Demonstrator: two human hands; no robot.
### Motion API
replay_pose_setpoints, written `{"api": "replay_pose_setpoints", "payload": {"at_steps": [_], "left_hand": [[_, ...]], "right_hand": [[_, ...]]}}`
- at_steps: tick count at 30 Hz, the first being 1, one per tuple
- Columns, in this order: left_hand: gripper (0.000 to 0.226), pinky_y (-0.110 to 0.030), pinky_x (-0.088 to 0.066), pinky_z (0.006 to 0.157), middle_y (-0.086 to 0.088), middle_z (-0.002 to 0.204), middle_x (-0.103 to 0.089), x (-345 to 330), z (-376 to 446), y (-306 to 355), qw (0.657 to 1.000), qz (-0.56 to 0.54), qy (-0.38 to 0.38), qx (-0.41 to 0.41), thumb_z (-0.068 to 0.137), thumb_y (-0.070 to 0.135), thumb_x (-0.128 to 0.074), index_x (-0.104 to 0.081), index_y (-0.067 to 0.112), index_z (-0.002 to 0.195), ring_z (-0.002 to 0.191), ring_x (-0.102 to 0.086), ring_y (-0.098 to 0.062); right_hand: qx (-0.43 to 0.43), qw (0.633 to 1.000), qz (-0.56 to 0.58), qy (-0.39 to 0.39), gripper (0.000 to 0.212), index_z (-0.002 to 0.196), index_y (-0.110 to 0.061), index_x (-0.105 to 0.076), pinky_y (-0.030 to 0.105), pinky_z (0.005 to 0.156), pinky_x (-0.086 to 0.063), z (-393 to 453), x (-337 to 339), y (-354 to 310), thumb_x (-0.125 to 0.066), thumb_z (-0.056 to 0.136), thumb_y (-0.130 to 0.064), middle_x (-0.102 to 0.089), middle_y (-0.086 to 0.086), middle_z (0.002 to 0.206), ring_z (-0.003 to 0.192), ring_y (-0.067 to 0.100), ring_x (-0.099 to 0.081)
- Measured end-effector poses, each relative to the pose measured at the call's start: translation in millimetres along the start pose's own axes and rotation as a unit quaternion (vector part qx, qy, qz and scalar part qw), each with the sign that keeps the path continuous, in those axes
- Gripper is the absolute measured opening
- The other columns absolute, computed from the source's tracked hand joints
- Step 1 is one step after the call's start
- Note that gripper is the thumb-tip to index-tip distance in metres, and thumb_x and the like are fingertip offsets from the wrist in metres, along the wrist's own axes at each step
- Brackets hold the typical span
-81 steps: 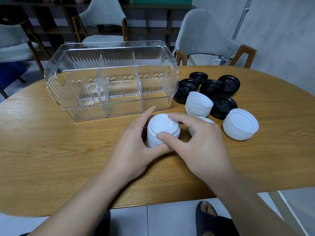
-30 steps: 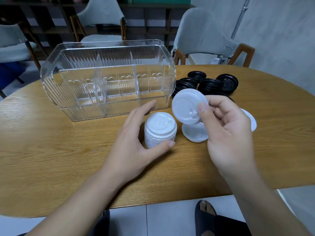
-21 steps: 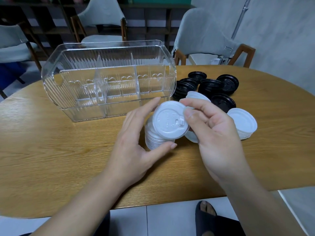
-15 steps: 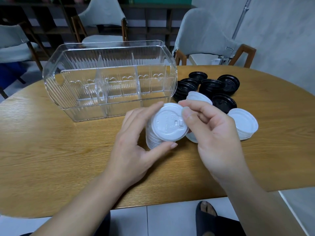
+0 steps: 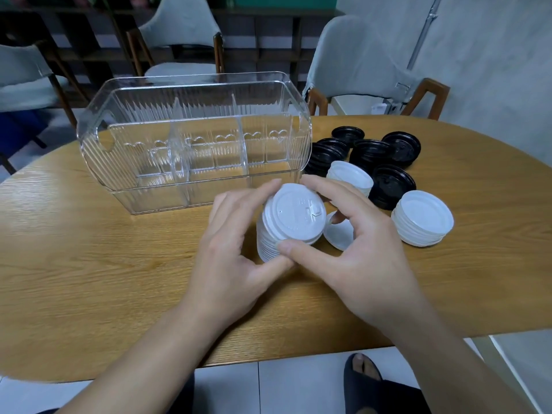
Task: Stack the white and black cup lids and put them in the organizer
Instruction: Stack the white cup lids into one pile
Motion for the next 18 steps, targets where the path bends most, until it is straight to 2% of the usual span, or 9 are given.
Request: {"api": "replay_pose_setpoints", "payload": {"at_steps": [3, 7, 12, 14, 18], "left_hand": [[0.096, -0.031, -0.041, 0.119, 0.005, 0.149, -0.061, -3, 0, 2, 1.000, 0.003, -0.028, 0.006, 0.087, 0.045, -0.097, -0.050, 0.014, 0.165, 0.138, -0.056, -0.023], [0.125, -0.037, -0.040, 0.127, 0.009, 0.155, -0.050, -8, 0, -6, 0.994, -0.030, -0.069, 0.073, 0.079, 0.055, -0.099, -0.027, 0.024, 0.176, 0.148, -0.052, -0.020], [0.124, -0.043, -0.044, 0.127, 0.020, 0.157, -0.054, -9, -1, -16, 0.984, -0.053, -0.095, 0.139, 0.077, 0.062, -0.098, -0.025, 0.037, 0.175, 0.152, -0.049, -0.006], [0.121, -0.038, -0.046, 0.124, 0.025, 0.152, -0.058, -10, -1, -15, 0.982, -0.056, -0.099, 0.150, 0.077, 0.062, -0.097, -0.026, 0.039, 0.173, 0.148, -0.052, 0.001], [0.118, -0.018, -0.046, 0.115, 0.030, 0.143, -0.064, -12, 0, -15, 0.979, -0.072, -0.107, 0.158, 0.080, 0.052, -0.097, -0.025, 0.039, 0.173, 0.139, -0.058, 0.007]], "right_hand": [[0.008, 0.999, -0.023, 0.023, 0.077, 0.149, -0.034, -0.065, 0.006, 0.106, -0.037, 1, 4, 4, -0.096, 0.079, -0.043, -0.065, -0.024, 0.142, 0.140, -0.004, -0.053], [-0.007, 0.998, -0.031, 0.045, 0.072, 0.147, -0.036, -0.066, 0.007, 0.104, -0.039, 4, 9, 10, -0.089, 0.081, -0.053, -0.066, -0.026, 0.139, 0.137, -0.003, -0.054], [-0.014, 0.998, -0.036, 0.039, 0.068, 0.145, -0.032, -0.069, 0.016, 0.110, -0.043, 6, -3, 17, -0.088, 0.083, -0.055, -0.067, -0.022, 0.139, 0.136, -0.002, -0.056], [-0.012, 0.998, -0.050, 0.032, 0.069, 0.146, -0.031, -0.068, 0.021, 0.113, -0.043, 7, -8, 18, -0.087, 0.084, -0.056, -0.066, -0.021, 0.140, 0.137, 0.000, -0.056], [-0.019, 0.998, -0.065, 0.014, 0.070, 0.147, -0.031, -0.067, 0.023, 0.117, -0.041, 8, -17, 19, -0.084, 0.085, -0.060, -0.063, -0.023, 0.141, 0.139, 0.000, -0.053]]}}
Point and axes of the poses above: each hand's wrist, its own z-axis towards the middle knuckle, its own x-axis out of the back of the hand, y = z × x, the point moved 3 cm from there along z, towards the middle knuckle
